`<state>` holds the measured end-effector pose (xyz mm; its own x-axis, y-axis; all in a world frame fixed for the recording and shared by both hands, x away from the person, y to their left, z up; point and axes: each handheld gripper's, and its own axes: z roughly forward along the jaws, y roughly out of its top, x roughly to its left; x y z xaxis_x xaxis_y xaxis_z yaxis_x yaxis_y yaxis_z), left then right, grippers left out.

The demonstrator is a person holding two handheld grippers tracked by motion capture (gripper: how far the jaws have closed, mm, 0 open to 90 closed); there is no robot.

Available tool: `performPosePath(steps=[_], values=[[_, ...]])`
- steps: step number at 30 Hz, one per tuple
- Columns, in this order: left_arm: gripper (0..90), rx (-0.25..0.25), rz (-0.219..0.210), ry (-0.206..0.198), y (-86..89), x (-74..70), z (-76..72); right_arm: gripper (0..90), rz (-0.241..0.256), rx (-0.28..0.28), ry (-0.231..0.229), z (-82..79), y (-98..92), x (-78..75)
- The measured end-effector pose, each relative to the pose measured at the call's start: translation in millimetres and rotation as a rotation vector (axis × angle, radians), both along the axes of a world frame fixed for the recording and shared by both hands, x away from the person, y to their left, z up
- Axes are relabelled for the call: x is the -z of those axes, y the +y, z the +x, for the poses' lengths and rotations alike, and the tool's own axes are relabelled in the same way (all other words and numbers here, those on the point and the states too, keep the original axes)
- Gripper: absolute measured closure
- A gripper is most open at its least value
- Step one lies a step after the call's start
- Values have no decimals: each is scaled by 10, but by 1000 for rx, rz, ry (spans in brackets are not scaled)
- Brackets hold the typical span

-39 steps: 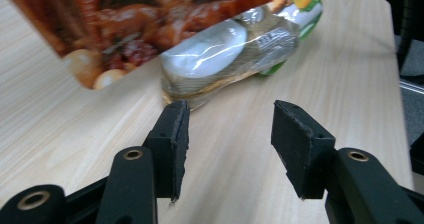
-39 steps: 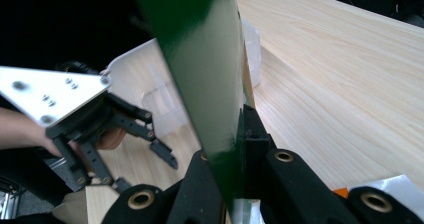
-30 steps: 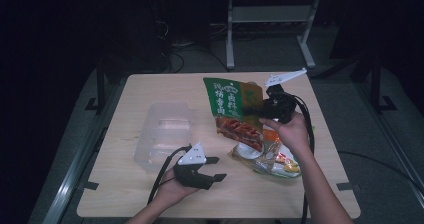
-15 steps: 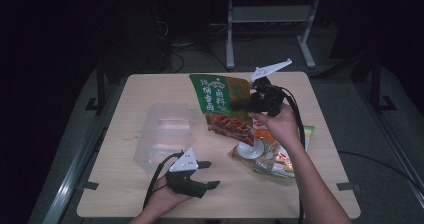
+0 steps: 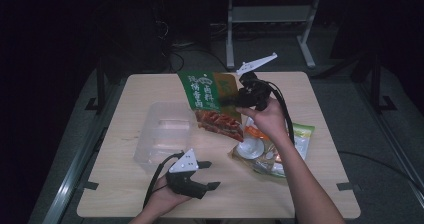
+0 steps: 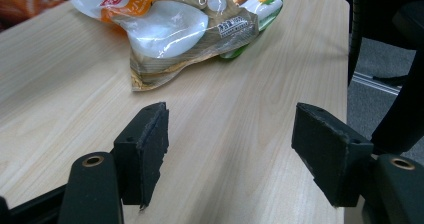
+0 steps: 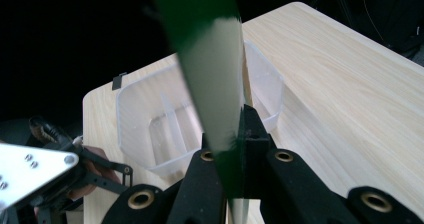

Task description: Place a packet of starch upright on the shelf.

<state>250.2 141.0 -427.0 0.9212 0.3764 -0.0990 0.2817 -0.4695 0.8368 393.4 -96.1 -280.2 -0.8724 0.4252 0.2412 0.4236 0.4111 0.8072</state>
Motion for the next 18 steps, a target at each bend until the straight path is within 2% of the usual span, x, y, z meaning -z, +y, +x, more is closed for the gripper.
performPosePath(steps=[11, 18], values=[[302, 5, 12, -11, 9, 8, -11, 900, 8, -29, -27, 124, 287, -95], [297, 14, 21, -12, 6, 14, -19, 900, 27, -41, -35, 257, 541, -109]])
